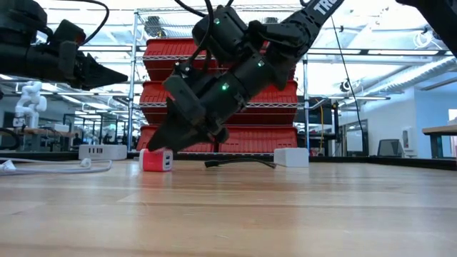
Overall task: Insert USB
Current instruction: Insert the red charger adapter into the right outlet extension
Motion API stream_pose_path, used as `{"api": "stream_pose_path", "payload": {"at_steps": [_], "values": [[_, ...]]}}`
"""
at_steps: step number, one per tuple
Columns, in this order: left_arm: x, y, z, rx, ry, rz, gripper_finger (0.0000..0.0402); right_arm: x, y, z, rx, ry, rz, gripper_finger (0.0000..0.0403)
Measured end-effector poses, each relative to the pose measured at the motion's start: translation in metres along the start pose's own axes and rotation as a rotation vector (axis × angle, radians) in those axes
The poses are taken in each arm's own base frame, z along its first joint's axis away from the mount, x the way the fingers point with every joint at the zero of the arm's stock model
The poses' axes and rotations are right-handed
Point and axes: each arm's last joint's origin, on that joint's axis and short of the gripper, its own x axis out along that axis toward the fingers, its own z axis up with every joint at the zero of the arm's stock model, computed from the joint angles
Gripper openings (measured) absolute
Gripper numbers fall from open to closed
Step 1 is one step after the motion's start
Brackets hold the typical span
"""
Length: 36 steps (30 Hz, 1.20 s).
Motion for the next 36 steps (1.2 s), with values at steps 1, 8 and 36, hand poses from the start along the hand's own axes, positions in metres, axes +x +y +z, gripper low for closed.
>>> {"api": "stream_pose_path", "payload": {"at_steps": [1, 8, 36], "values": [[0.0, 0.0, 0.0, 0.0, 0.0, 0.0, 0.0018, 0.0, 0.0, -0.001, 0.006, 0.008, -0.003, 0.0255], [0.0, 0.0, 0.0, 0.001, 0.002, 0.0, 0.0018, 0.008, -0.003, -0.01, 0.005, 0.029, -0.009, 0.02], [0.0, 0.0, -0.001, 0.001, 0.007, 0.0, 0.0018, -0.082, -0.016, 0.106, -0.148, 0.607, -0.174, 0.0114]]}}
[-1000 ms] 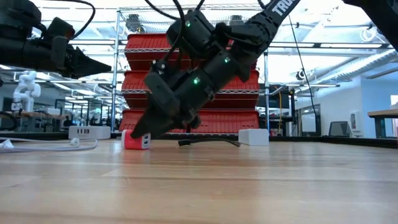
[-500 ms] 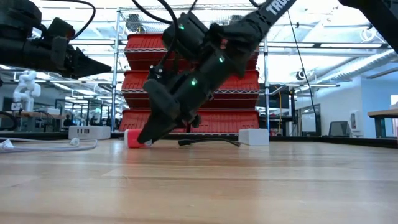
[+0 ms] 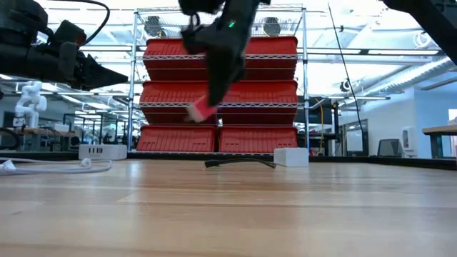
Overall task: Insert USB
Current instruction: Insert the red charger adapter into the right outlet extension
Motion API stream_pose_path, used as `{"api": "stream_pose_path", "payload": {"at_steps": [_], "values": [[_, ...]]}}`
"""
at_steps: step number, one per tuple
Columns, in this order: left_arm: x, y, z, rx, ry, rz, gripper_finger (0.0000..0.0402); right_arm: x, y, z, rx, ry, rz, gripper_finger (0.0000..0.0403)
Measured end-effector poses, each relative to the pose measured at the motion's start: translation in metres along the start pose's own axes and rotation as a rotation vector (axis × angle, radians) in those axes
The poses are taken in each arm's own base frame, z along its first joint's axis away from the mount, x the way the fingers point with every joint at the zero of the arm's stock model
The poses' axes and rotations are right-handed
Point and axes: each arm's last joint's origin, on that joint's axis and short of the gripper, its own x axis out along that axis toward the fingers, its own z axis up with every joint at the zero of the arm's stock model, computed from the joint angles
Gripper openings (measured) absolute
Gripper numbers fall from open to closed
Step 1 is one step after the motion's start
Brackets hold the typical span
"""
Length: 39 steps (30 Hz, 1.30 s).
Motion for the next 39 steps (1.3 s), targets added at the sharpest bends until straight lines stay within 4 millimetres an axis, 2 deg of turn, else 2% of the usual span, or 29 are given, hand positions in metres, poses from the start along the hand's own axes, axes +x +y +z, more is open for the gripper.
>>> {"api": "stream_pose_path", "payload": {"at_steps": [5, 11, 16, 21, 29, 39], "values": [[0.0, 0.0, 0.0, 0.0, 0.0, 0.0, 0.0018, -0.046, -0.036, -0.016, -0.033, 0.225, -0.132, 0.0114], [0.0, 0.0, 0.0, -0.001, 0.001, 0.0, 0.0018, -0.063, -0.081, -0.025, -0.026, 0.225, -0.114, 0.0114], [0.0, 0.0, 0.0, -0.001, 0.001, -0.01, 0.0018, -0.052, -0.115, -0.036, -0.02, 0.29, -0.115, 0.0114], [0.0, 0.0, 0.0, 0.0, 0.004, -0.014, 0.0018, -0.034, -0.135, -0.049, -0.02, 0.374, -0.073, 0.0115], [0.0, -0.001, -0.001, 0.0, 0.008, -0.015, 0.0018, -0.011, -0.142, -0.066, -0.048, 0.482, -0.024, 0.0115], [0.0, -0.001, -0.001, 0.0, 0.008, -0.015, 0.0018, 0.018, -0.134, -0.09, -0.111, 0.644, -0.003, 0.0115]]}}
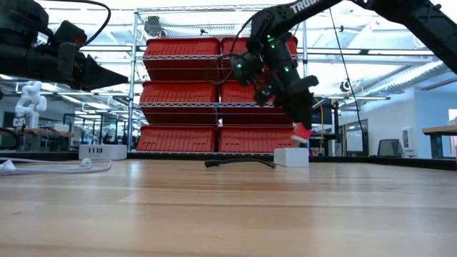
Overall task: Insert USB
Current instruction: Insert the red charger adapter into the right outlet extension
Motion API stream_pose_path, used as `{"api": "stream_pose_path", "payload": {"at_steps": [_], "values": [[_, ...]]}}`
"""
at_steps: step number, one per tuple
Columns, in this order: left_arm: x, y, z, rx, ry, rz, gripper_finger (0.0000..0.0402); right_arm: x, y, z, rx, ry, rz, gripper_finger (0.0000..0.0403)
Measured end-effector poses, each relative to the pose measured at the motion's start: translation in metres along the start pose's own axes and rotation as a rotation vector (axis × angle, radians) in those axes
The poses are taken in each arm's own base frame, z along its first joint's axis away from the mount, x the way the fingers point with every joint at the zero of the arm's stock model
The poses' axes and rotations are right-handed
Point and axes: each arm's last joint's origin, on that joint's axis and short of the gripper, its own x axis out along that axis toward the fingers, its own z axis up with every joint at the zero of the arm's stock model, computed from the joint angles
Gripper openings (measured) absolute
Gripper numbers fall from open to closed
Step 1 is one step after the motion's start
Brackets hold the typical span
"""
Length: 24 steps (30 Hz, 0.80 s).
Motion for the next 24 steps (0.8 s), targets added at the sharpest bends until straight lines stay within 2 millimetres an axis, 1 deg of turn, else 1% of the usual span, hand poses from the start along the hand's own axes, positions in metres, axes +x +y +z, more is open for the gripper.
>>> {"api": "stream_pose_path", "payload": {"at_steps": [4, 12, 24], "values": [[0.0, 0.0, 0.0, 0.0, 0.0, 0.0, 0.0018, 0.0042, 0.0001, -0.0011, -0.006, 0.027, -0.024, 0.0115], [0.0, 0.0, 0.0, 0.0, 0.0, 0.0, 0.0018, -0.0034, -0.0014, 0.001, 0.006, -0.013, -0.026, 0.0115], [0.0, 0.0, 0.0, 0.0, 0.0, 0.0, 0.0018, -0.0035, -0.003, 0.0055, 0.017, -0.057, -0.045, 0.0115]]}}
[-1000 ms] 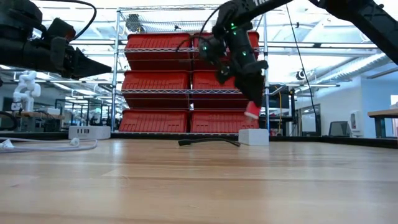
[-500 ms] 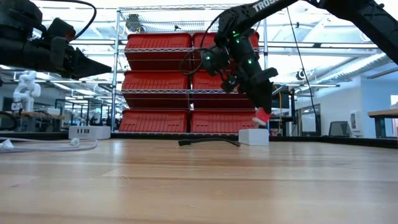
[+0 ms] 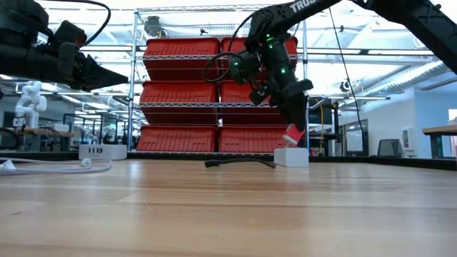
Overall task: Insert USB
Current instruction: Insert the red charger adapter into the right outlet extension
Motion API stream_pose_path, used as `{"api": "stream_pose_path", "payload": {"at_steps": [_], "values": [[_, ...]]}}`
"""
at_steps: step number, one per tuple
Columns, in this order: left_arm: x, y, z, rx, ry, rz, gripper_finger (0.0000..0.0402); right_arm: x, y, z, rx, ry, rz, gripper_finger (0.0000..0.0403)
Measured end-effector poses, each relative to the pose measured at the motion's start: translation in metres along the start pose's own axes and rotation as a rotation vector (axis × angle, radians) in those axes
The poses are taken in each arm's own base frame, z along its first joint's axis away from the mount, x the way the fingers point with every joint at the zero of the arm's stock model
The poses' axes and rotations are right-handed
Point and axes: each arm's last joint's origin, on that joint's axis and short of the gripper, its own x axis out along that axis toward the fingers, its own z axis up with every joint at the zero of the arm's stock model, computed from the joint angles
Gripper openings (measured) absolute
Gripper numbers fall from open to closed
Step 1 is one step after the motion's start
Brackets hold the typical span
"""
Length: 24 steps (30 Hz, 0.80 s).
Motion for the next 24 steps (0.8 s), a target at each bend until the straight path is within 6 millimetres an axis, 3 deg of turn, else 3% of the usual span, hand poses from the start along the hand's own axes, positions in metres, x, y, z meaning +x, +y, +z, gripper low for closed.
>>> {"api": "stream_pose_path", "payload": {"at_steps": [16, 24], "values": [[0.0, 0.0, 0.0, 0.0, 0.0, 0.0, 0.0018, 0.0, 0.0, -0.002, -0.003, 0.019, 0.0, 0.0114], [0.0, 0.0, 0.0, 0.0, 0.0, 0.0, 0.0018, 0.013, 0.001, 0.004, -0.03, 0.09, 0.015, 0.0114]]}}
